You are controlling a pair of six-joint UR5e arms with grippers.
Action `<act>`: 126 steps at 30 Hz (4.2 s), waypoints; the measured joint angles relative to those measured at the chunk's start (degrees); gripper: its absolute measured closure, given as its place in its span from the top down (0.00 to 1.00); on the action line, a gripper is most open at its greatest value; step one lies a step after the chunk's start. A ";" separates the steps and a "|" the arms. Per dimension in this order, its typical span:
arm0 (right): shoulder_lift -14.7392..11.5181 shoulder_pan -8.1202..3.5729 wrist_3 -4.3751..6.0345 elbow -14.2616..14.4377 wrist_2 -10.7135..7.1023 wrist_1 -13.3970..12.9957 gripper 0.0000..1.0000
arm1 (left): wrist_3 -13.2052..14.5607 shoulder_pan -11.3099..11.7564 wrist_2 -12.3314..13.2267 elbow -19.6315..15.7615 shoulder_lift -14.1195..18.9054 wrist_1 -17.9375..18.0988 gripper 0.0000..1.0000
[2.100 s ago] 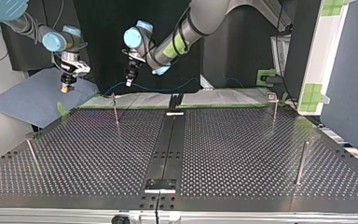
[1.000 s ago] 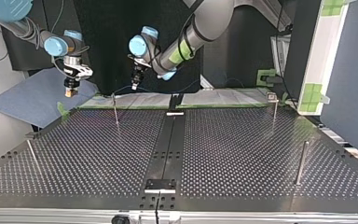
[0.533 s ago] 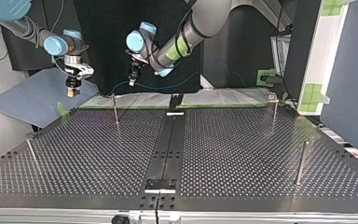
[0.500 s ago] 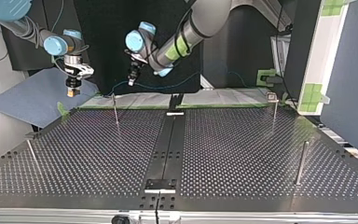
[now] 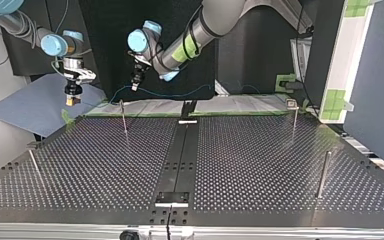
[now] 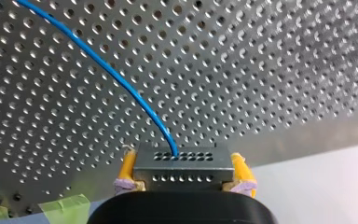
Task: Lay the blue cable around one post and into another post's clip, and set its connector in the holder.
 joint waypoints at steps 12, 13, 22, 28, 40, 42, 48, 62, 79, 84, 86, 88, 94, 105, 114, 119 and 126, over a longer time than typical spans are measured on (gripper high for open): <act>-0.03 -1.40 4.53 0.04 2.44 -1.85 0.00 | -0.68 1.00 1.45 0.38 -0.03 -0.10 0.00; -0.02 -1.43 4.66 0.04 2.50 -1.93 0.00 | -0.75 1.14 1.57 0.40 -0.02 -0.13 0.00; 0.00 -1.44 5.24 0.03 2.57 -2.69 0.00 | -2.21 2.99 3.72 0.45 -0.10 -0.14 0.00; -0.01 -1.00 5.29 -0.03 2.01 -3.32 0.00 | -3.39 3.96 5.56 0.86 -0.17 -0.27 0.00; -0.01 -0.31 5.30 -0.29 0.15 -3.28 0.00 | -4.66 4.77 7.14 2.02 -0.35 -1.69 0.00; -0.01 -0.24 5.30 -0.29 0.15 -3.27 0.00 | -4.76 4.83 7.31 2.27 -0.67 -1.99 0.00; -0.01 -0.11 5.26 -0.28 0.14 -3.34 0.00 | -5.58 4.78 7.56 3.95 -2.82 -3.52 0.03; -0.01 -0.01 5.30 -0.30 -0.07 -3.64 0.00 | -7.22 5.48 8.48 7.43 -3.71 -4.75 0.03; -0.01 -0.02 5.30 -1.22 -0.39 -3.30 0.00 | -7.62 8.04 10.40 8.92 -3.79 -6.20 0.03; -0.01 -0.22 5.29 -1.54 0.45 -3.14 0.00 | -7.72 8.50 10.91 9.55 -3.83 -6.63 0.03; 0.00 -0.33 5.29 -1.63 1.11 -2.97 0.00 | -7.84 8.65 11.06 9.82 -3.84 -6.84 0.03; 0.00 -0.47 5.30 -1.72 2.21 -2.84 0.00 | -7.91 8.80 11.17 10.03 -3.84 -7.04 0.03; 0.00 -0.77 5.33 -2.38 4.37 -2.29 0.00 | -8.01 9.33 11.73 10.43 -3.98 -7.39 0.03; 0.00 -0.95 4.65 -3.13 4.64 -2.30 0.00 | -8.10 9.79 11.85 13.42 -6.67 -9.82 0.03; 0.08 -1.00 4.04 -3.79 4.63 -1.65 0.00 | -8.30 10.22 11.93 13.59 -6.84 -9.98 0.10; 0.08 -0.97 3.85 -3.84 4.66 -1.13 0.00 | -7.99 10.25 11.89 13.49 -6.90 -9.82 0.58; 0.17 -0.56 3.43 -3.83 4.51 -0.61 0.00 | -6.66 9.65 12.28 13.31 -6.85 -9.68 1.00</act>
